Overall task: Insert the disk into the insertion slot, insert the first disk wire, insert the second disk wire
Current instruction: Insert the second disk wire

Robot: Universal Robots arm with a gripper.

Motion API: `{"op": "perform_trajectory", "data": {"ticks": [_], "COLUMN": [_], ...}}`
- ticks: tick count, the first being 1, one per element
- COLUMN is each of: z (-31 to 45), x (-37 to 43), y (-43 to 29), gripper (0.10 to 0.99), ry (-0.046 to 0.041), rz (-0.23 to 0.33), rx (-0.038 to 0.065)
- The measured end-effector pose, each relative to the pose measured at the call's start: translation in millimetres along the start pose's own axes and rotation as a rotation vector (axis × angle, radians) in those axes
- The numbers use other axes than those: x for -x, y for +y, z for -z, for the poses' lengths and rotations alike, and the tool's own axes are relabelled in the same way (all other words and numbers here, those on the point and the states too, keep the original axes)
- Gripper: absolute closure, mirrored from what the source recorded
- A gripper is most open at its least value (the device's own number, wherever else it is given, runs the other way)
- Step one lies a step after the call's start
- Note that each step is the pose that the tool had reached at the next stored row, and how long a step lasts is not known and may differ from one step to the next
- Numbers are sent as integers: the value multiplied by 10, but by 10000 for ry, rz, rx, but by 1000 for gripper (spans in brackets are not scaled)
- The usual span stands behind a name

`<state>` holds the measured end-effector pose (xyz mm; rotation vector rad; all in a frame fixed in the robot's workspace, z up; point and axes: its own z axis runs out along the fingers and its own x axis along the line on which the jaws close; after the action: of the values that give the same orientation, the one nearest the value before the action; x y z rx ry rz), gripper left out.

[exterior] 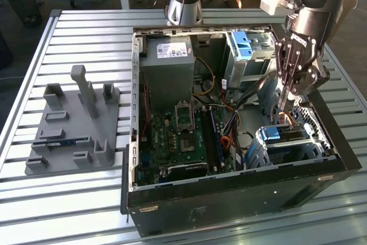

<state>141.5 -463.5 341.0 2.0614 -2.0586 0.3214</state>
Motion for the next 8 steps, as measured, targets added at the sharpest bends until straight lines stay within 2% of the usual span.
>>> {"op": "perform_trajectory", "data": {"ticks": [2,3,6,8], "z": [-9,-13,-23,-30], "x": [-29,-41,-71,-94], "y": [1,1,1,1], "gripper": [937,937,937,937], "ry": [-129,-243,-715,-923], "rz": [-2,-4,-13,-15], "rx": [-3,-8,-27,-32]}}
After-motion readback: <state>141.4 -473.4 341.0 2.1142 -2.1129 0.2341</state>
